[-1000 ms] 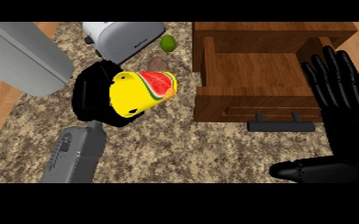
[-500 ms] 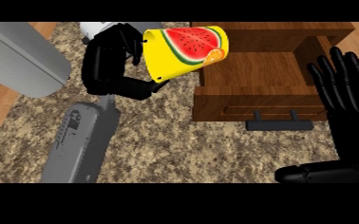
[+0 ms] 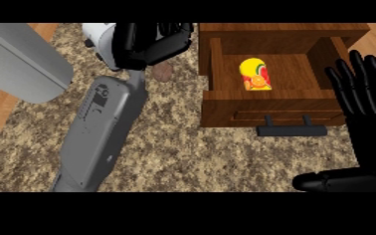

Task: Pick up the cup, place it into the drawer and close the drawer

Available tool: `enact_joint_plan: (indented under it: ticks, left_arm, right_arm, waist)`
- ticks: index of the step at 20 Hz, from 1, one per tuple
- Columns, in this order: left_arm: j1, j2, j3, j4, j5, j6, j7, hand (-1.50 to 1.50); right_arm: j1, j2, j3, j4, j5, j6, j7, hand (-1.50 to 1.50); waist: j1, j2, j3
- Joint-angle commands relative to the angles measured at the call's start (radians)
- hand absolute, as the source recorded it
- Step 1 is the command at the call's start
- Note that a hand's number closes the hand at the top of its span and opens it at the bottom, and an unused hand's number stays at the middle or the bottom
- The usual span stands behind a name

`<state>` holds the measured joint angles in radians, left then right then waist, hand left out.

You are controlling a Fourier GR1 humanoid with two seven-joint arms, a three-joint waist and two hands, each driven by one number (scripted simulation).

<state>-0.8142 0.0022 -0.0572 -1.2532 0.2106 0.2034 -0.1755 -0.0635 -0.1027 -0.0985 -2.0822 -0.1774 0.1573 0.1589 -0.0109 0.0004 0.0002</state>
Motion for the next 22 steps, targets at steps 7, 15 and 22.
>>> enact_joint_plan:
  ticks: [7,15,22]
  left_arm:
    - [-0.23,-0.002,-0.076,0.23,0.028,0.135,0.059,1.5]
    - [-0.337,-0.002,-0.21,0.507,0.205,0.21,-0.135,1.5]
    - [-0.458,-0.002,-0.214,0.746,0.279,0.188,-0.185,1.5]
  right_arm:
    - [0.009,-0.003,-0.006,-0.005,-0.008,0.005,0.007,-1.5]
    - [-0.025,-0.012,-0.033,0.061,-0.014,0.017,-0.04,-1.5]
    - [-0.043,-0.014,-0.013,0.048,-0.011,0.025,-0.032,-1.5]
  waist:
    - [-0.005,-0.001,0.0]
    - [-0.029,0.006,0.001]
    - [-0.045,0.014,0.001]
